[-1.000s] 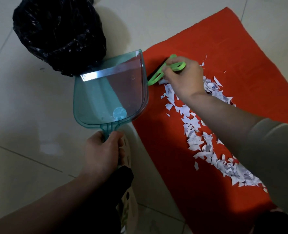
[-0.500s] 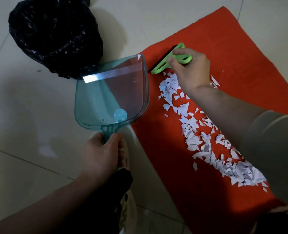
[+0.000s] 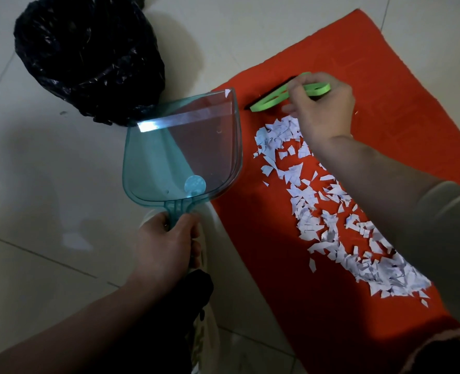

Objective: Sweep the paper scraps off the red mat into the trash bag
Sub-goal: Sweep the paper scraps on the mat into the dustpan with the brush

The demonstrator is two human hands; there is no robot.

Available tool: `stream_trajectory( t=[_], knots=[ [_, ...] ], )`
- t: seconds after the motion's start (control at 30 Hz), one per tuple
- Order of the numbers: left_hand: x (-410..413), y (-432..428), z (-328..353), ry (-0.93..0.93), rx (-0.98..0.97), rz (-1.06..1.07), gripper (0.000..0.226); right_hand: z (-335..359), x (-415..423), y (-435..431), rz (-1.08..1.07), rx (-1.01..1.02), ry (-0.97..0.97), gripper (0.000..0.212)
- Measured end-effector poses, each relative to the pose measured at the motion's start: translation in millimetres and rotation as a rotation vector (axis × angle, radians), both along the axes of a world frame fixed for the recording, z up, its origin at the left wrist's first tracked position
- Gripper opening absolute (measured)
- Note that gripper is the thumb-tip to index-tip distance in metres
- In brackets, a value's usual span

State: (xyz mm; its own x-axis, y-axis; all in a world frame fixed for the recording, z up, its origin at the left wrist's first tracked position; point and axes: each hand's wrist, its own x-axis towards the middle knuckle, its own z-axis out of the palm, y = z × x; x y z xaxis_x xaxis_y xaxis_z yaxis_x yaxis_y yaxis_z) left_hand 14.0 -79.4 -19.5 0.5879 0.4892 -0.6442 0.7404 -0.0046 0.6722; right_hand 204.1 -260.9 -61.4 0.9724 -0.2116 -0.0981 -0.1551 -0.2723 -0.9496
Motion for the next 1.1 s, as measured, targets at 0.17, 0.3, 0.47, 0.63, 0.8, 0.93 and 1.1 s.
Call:
stream_trajectory(
  t=[0.17, 0.3, 0.47, 0.63, 0.8, 0.93, 1.1],
  knots=[
    [1, -1, 0, 0.006, -0.008, 0.004, 0.019, -5, 6, -1, 0.097, -0.134, 0.081, 0.015],
    [2, -1, 1, 0.004, -0.022, 0.013, 0.019, -5, 4, -13, 0.028, -0.249, 0.008, 0.024],
    [1, -1, 2, 0.008, -0.015, 0.0, 0.021, -1, 5, -16, -0.044, -0.193, -0.079, 0.027],
    [3, -4, 4, 0.011, -0.013, 0.002, 0.019, -3, 8, -4, 0.024, -0.058, 0.0, 0.023],
    [4, -5, 2, 0.007, -0.007, 0.02, 0.018, -11, 10, -11, 0.089, -0.197, 0.09, 0.027],
    [4, -5, 2, 0.003, 0.019, -0.003, 0.017, -6, 8, -18, 0.161, -0.338, 0.065, 0.016],
    [8, -5, 5, 0.006, 0.035, -0.058, 0.029, 18, -3, -28, 0.214, -0.408, 0.017, 0.027]
  ],
)
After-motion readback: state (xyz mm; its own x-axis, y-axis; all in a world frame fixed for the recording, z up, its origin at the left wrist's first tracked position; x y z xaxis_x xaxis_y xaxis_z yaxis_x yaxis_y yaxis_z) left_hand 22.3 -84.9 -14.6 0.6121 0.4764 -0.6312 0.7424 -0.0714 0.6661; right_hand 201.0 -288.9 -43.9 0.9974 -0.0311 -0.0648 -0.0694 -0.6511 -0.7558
